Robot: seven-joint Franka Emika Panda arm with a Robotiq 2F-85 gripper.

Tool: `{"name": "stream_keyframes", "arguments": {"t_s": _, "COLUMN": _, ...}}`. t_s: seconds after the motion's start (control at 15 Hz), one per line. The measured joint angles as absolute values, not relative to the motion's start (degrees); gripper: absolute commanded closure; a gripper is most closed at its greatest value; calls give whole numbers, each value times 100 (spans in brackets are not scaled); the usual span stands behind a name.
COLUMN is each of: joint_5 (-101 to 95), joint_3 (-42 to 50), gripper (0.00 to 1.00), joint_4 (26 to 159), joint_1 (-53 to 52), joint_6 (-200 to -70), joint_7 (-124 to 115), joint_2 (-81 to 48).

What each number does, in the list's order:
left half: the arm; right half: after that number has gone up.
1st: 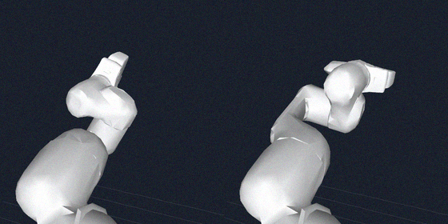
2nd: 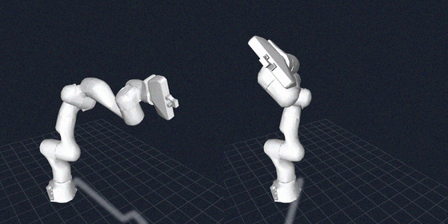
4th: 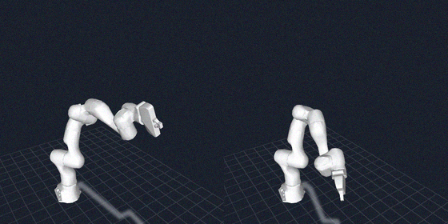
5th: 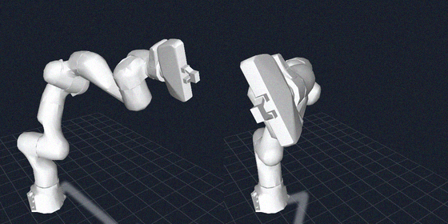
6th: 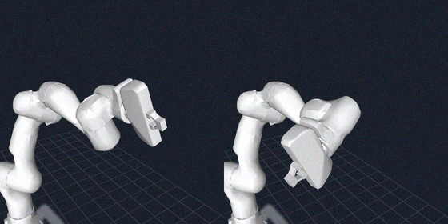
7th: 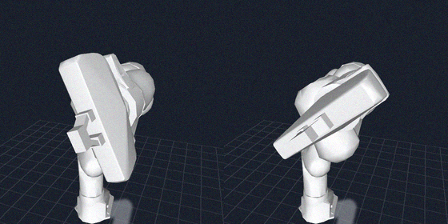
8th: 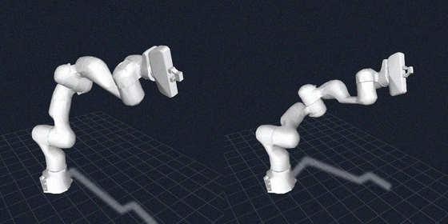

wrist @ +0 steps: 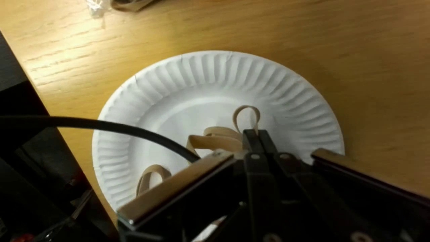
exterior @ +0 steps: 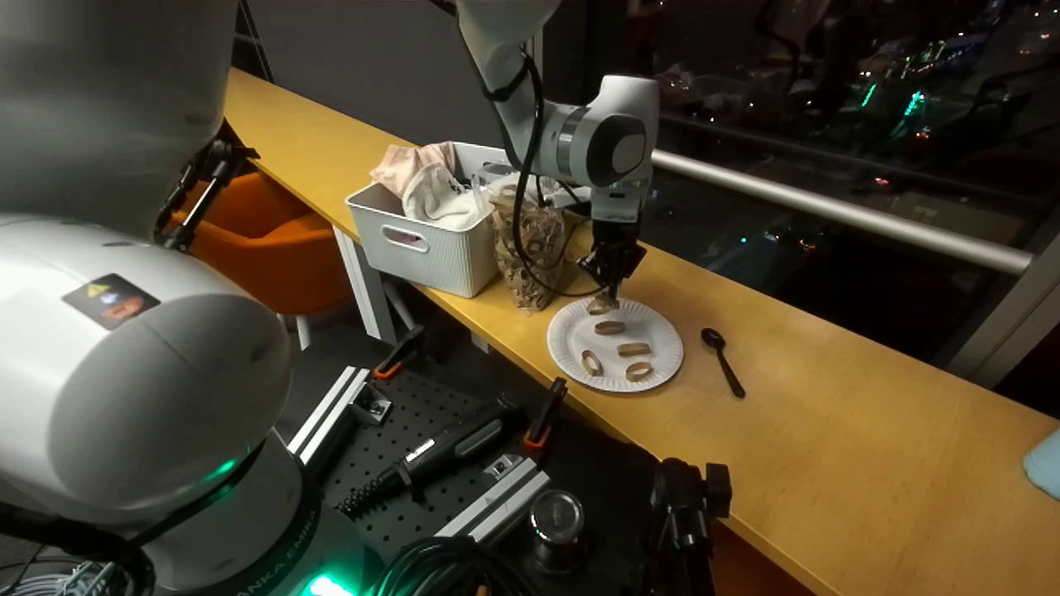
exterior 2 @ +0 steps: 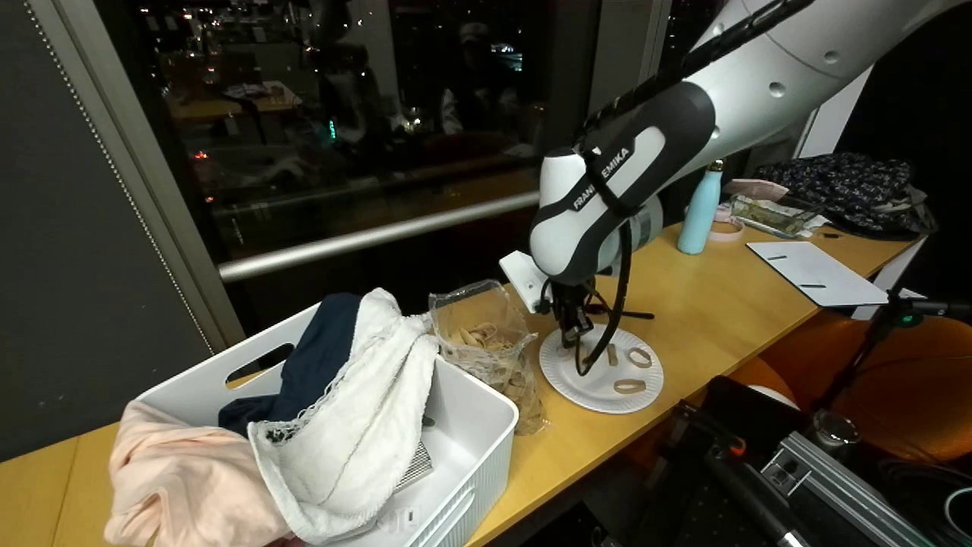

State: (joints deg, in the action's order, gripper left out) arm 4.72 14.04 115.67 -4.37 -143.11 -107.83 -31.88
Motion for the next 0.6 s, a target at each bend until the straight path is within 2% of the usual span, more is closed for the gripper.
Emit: {"name": "stream_keyframes", "arguments": {"t_s": 0.6, "joint_5": -71, "joint_3": 1599, "gripper": 99, "joint_4": 12523, "joint_1": -425, "joint_6": -14310, "joint_7": -10853, "joint_2": -1413}}
